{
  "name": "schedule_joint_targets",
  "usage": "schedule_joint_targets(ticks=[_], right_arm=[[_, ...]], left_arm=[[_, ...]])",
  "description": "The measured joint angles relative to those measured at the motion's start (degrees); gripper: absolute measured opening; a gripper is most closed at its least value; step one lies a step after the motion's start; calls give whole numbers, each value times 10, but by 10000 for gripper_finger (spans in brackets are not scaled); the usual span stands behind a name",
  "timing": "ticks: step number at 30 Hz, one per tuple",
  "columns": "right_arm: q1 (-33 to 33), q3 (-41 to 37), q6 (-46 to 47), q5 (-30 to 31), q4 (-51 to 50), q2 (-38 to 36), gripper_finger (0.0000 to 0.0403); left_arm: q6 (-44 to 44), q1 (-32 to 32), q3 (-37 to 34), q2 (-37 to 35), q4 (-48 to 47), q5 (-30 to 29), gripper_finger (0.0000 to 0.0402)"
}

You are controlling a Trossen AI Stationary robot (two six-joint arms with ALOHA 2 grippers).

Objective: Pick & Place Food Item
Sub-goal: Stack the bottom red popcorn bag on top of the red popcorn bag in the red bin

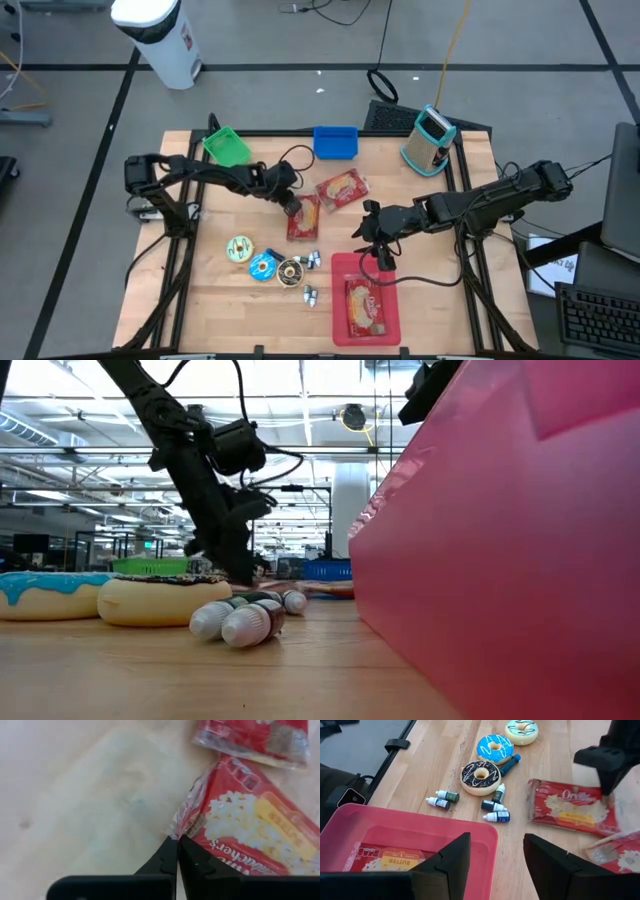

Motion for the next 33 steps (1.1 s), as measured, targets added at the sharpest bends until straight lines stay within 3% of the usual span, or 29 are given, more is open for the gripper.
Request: schedule_joint_targets(ticks=[10, 21, 26, 33], right_arm=[[-2, 0, 0, 2, -1, 0, 171], [-5, 0, 0, 4, 5, 0, 171], [-15, 0, 0, 4, 21, 0, 171], [-29, 0, -2, 4, 33, 0, 171]], left_arm=[[51, -15, -1, -183, -109, -115, 2], [76, -107, 0, -382, -188, -217, 1], [75, -152, 0, -433, -205, -241, 1], [83, -199, 0, -453, -205, -261, 1]])
